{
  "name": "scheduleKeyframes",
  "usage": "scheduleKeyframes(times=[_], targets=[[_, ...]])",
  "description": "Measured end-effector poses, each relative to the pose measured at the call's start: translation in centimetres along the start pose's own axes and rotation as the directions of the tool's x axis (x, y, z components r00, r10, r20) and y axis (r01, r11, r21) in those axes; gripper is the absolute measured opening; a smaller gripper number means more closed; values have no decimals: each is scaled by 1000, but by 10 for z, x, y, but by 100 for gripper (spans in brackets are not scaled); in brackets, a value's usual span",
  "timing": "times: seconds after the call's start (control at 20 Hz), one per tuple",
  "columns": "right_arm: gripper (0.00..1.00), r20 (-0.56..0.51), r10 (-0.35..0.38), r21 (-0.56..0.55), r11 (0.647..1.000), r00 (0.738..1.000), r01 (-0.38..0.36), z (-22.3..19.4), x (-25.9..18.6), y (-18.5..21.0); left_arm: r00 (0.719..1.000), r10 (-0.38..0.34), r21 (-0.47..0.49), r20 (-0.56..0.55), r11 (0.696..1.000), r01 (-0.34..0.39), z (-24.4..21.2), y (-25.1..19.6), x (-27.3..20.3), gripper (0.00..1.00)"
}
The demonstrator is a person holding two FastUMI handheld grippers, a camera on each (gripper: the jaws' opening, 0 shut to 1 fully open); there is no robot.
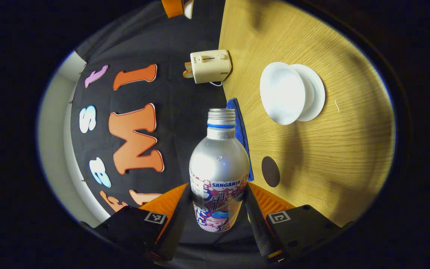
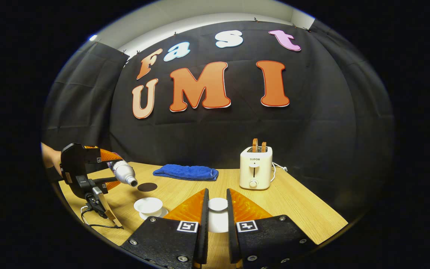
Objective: Open the teacup lid with one hand, grasp the water bottle and pour water into the teacup with the other hand; after pouring, place the water bottle on the coaster and then close the teacup lid.
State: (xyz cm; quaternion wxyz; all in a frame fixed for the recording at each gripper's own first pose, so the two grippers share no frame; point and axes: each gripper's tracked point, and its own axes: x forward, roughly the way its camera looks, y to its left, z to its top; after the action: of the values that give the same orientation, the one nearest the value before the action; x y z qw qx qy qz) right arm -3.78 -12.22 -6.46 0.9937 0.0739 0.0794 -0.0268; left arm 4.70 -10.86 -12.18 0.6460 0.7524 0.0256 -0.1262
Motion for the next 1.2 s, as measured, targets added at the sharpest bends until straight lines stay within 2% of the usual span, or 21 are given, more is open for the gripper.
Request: scheduleKeyframes(times=[0.15,0.2,0.25,0.35,0.5,0.6,0.7,0.75,0.85,1.0,1.05,1.1,1.2], targets=[[23,-1,2,-8,1000,1000,-2,0,-2,2,1000,2,73,18,997,-4,2,2,-5,84],[23,0,1,-13,1000,1000,-1,0,-3,1,1000,5,90,20,996,-7,1,3,-6,88],[23,0,2,-19,1000,1000,-2,1,-3,1,1000,3,95,20,995,-5,0,2,-7,88],[23,1,4,-22,1000,1000,-4,1,-4,2,1000,0,104,18,995,-2,-2,3,-5,80],[23,2,7,-26,1000,1000,-7,1,-3,1,1000,17,133,16,991,-19,-1,9,-7,80],[23,1,8,-26,1000,1000,-7,2,-3,1,999,32,152,17,988,-34,0,12,-7,84],[23,1,7,-28,1000,1000,-7,2,-1,1,999,50,173,21,984,-52,2,13,-8,80],[23,1,7,-30,1000,1000,-7,2,0,1,998,58,184,23,981,-61,3,13,-7,84],[23,-2,10,-34,999,1000,-10,2,-1,1,997,72,204,26,976,-76,4,15,-7,80],[23,-1,9,-38,999,1000,-9,2,1,1,995,91,230,34,968,-96,4,18,-7,87],[23,-2,10,-38,999,1000,-10,2,2,0,995,93,238,39,966,-100,7,17,-8,80],[23,-3,11,-37,999,1000,-11,1,1,1,994,99,249,44,963,-107,10,19,-9,84],[23,-6,10,-37,999,1000,-10,-1,1,-1,993,101,269,52,957,-112,12,19,-9,84]])
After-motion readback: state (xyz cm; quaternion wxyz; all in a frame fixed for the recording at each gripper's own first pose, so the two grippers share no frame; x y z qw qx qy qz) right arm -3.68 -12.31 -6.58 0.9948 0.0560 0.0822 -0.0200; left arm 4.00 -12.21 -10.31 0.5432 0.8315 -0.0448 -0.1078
